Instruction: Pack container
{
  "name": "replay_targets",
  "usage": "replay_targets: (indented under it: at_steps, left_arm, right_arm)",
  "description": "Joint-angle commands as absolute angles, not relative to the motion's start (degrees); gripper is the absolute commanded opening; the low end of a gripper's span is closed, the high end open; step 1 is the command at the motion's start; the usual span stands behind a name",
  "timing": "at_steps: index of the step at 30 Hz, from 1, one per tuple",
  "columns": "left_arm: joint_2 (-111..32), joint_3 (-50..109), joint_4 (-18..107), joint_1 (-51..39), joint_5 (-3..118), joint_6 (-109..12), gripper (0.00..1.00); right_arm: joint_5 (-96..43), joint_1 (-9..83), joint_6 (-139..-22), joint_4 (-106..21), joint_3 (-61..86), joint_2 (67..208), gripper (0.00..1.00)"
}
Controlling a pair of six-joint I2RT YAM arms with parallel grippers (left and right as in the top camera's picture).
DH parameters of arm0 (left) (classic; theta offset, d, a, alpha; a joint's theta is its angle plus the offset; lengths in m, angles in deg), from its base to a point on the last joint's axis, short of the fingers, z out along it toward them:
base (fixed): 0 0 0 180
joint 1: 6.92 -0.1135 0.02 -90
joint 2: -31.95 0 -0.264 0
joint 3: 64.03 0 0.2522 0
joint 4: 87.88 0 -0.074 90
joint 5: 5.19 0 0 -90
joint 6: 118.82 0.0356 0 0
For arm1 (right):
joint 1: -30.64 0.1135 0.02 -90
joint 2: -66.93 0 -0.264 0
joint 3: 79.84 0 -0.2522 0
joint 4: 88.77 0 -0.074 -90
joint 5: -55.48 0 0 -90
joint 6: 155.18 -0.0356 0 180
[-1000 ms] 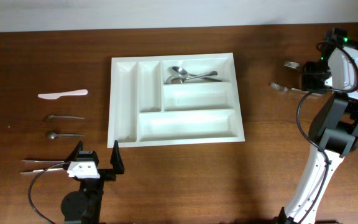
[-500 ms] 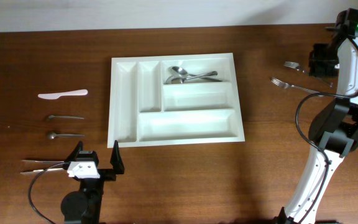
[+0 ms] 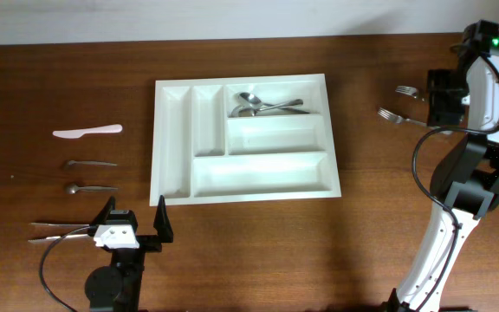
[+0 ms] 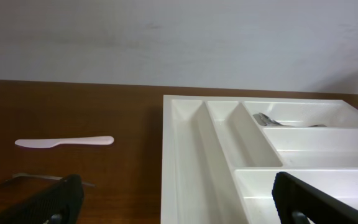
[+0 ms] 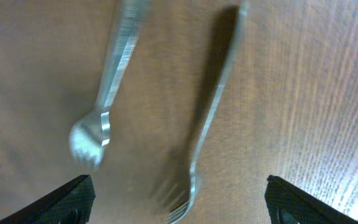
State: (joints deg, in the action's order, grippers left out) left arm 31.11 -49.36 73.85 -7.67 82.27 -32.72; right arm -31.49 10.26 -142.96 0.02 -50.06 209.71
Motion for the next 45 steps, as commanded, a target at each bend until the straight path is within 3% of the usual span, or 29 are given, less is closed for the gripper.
replay_targets:
  at_steps: [1, 29, 45]
  left_arm:
    - [31.61, -49.73, 73.82, -7.72, 82.31, -31.8, 0.99]
    - [31.61, -49.73, 73.82, -7.72, 82.31, -31.82, 0.99]
    - [31.61, -49.73, 73.82, -7.72, 82.31, -31.8, 0.99]
  right_arm:
    - [-32.78, 9.98, -148.36, 0.26, -47.73, 210.72, 0.9]
    - [-35.88, 9.93, -149.69, 0.08, -44.99, 211.05, 0.92]
    - [-36.71, 9.93, -149.69, 0.96, -44.99, 212.95, 0.99]
